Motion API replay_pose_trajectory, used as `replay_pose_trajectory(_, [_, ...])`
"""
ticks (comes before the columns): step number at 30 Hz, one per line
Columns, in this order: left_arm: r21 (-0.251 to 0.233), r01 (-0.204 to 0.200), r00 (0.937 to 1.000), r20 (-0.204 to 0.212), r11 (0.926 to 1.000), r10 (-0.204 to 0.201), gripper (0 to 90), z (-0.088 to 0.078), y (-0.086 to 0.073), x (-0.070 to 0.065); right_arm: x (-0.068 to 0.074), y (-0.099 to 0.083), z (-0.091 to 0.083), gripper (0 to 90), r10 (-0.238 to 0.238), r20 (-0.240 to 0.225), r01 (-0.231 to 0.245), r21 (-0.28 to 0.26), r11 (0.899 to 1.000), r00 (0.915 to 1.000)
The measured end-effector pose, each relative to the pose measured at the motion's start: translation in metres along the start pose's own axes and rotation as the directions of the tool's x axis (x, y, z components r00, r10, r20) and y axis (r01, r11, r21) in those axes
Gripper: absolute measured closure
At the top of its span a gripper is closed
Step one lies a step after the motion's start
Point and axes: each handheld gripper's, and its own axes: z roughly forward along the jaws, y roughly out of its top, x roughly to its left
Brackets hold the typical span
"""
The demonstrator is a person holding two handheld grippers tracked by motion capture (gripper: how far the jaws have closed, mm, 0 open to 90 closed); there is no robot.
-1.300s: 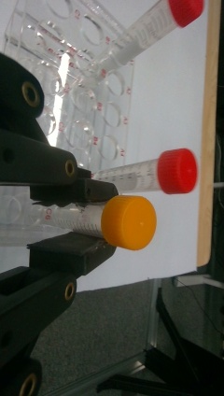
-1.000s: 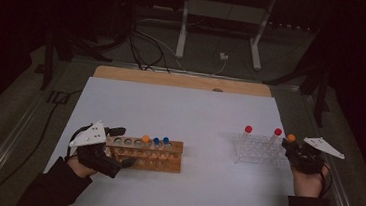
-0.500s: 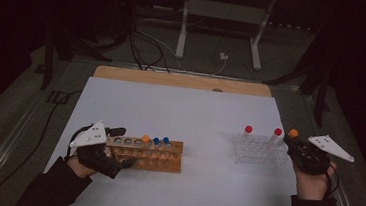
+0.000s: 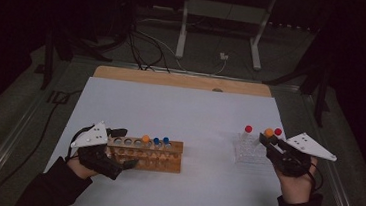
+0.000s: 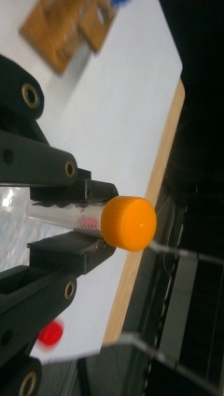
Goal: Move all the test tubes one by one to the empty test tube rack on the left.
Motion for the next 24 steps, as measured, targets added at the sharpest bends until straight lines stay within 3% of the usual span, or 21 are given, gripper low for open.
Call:
replay_pose_trajectory(7, [0.010,0.008,0.9994,0.034,0.9999,-0.008,0.8,0.001,0.002,-0.003,0.026,0.002,0.007,74.4,-0.036,-0.094,0.037,0.012,0.999,0.9950])
replay_pose_trajectory(12, [0.021,0.005,0.9985,0.054,0.9998,-0.007,0.8,0.003,0.004,-0.006,0.047,0.000,0.017,74.4,-0.067,-0.170,0.074,0.032,0.997,0.9832])
replay_pose_trajectory(18, [0.027,0.000,0.9973,0.073,0.9996,-0.002,0.9,0.005,0.006,-0.011,0.075,-0.004,0.030,74.4,-0.099,-0.266,0.118,0.059,0.991,0.9588])
replay_pose_trajectory(24, [0.033,-0.007,0.9956,0.094,0.9994,0.003,1.2,0.007,0.008,-0.016,0.104,-0.007,0.039,74.3,-0.133,-0.364,0.171,0.074,0.983,0.9219])
